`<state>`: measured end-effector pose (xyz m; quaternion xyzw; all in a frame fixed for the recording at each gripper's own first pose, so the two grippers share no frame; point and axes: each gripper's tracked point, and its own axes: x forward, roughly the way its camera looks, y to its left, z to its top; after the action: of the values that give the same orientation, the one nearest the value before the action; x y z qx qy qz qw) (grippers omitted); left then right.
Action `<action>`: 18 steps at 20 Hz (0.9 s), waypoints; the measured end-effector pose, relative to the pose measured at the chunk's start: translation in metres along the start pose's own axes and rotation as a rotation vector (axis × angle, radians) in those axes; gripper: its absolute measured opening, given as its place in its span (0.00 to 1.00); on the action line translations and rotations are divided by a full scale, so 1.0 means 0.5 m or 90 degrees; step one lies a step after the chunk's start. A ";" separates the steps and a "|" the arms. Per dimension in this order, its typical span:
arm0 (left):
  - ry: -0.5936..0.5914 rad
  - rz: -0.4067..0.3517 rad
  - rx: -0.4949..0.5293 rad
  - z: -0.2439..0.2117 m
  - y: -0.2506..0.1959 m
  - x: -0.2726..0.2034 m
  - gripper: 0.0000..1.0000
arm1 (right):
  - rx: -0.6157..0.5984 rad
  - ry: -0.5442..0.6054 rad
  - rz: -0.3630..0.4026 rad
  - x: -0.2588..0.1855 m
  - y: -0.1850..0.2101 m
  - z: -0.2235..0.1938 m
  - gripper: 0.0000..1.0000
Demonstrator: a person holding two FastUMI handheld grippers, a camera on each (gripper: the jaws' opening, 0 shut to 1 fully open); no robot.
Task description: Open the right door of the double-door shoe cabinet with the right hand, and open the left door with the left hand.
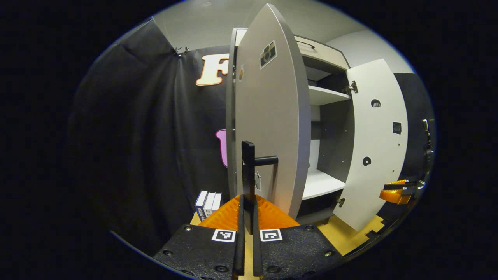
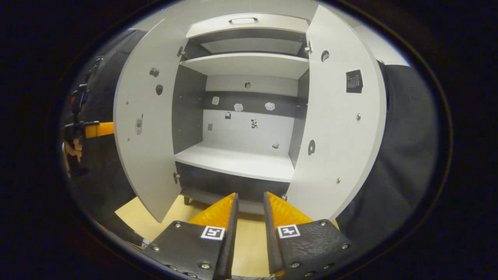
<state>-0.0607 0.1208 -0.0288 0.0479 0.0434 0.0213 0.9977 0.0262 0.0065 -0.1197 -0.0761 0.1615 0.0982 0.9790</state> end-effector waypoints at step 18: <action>-0.002 0.039 -0.040 -0.021 0.074 -0.043 0.05 | 0.032 -0.008 0.029 0.010 0.019 -0.006 0.31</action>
<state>-0.0846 0.1578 -0.0337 0.0182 0.0399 0.0535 0.9976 0.0279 0.0162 -0.1253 -0.0475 0.1597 0.1168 0.9791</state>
